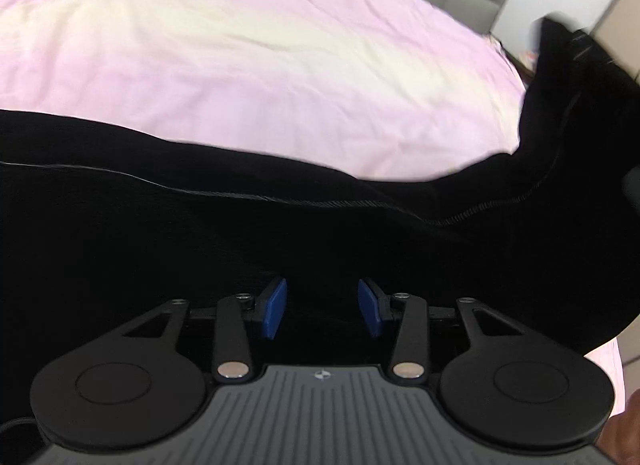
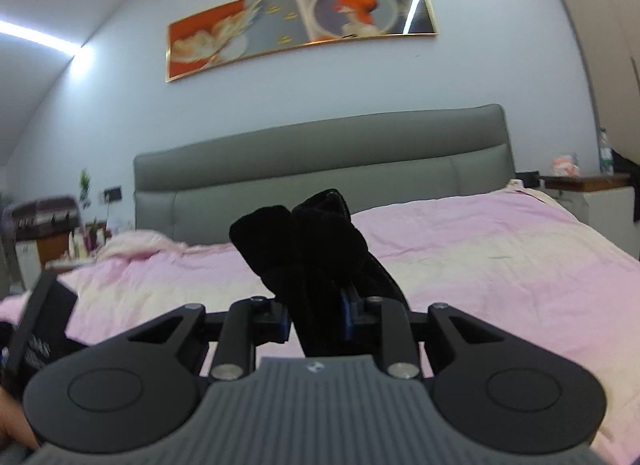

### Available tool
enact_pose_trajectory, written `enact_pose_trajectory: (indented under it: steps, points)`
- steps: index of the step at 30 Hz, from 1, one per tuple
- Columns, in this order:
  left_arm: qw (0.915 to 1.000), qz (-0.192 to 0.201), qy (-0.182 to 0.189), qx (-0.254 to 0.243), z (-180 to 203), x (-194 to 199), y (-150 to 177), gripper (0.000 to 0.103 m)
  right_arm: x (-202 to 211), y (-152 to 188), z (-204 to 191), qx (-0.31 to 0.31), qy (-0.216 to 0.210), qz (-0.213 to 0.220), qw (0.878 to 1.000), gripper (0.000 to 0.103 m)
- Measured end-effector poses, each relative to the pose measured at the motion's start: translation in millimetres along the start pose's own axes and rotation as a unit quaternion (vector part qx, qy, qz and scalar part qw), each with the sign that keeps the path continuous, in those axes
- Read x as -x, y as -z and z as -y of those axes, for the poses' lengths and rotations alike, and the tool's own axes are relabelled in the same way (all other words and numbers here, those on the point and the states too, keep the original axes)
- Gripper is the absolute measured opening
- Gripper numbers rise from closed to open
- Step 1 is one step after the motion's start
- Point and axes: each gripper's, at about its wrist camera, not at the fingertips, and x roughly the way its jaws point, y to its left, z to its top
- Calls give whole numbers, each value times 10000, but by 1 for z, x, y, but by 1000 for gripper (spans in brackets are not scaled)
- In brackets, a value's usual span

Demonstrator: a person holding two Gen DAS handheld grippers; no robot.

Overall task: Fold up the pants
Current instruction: 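Lift the cuffs with the right tool and fold them toward the left tool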

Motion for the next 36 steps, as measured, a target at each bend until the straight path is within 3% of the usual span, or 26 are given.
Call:
enact_pose_trajectory:
  steps: [4,9,11,12,14,15,16,19,22,24,27,31,33,35,36]
  points:
    - [9992,17,-405,3,-39,27,-1,53,-13,7,-65,1177,-177,-87,9929,19]
    - [9961,232,-747,409,-79,56,1,53,-19,24,-124,2050,-436,-221,9775,19]
    - [9927,518,-999,441,-84,72,-1,53,-29,47,-149,2660,-533,-719,9598,21]
    - [9904,710,-1101,438,-85,80,-2,59,-38,64,-160,2947,-577,-1074,9478,29]
    - [9877,978,-1173,341,-83,92,-3,67,-61,103,-173,3273,-828,-2164,9161,34]
    - [9879,1025,-1138,246,-79,94,-5,69,-62,115,-177,3356,-818,-2356,9084,36]
    - [9888,1024,-1074,135,-75,95,-6,69,-57,115,-180,3499,-793,-2238,9062,37]
    - [9921,903,-836,-231,-63,81,-15,69,-38,90,-177,3084,-1140,-2285,9163,58]
    - [9941,575,-568,-722,-46,63,-19,69,-18,58,-161,2082,-1621,-2495,9317,59]
    - [9917,551,-524,-1032,-32,58,-16,69,-7,42,-146,1581,-1623,-2400,9440,59]
    - [9902,647,-448,-1158,-17,51,-16,69,-4,27,-122,1264,-1058,-2197,9615,54]
    - [9889,734,-61,-1291,-1,41,-15,69,-24,19,-83,651,189,-2030,9768,49]
    - [9871,588,-91,-1485,4,28,-10,69,-34,26,-73,499,440,-2140,9746,48]
    - [9835,-72,-609,-1703,6,4,-1,62,-43,51,-81,887,376,-2731,9571,50]
    - [9823,-328,-692,-1710,1,-4,7,63,-41,63,-89,1272,404,-2794,9508,49]
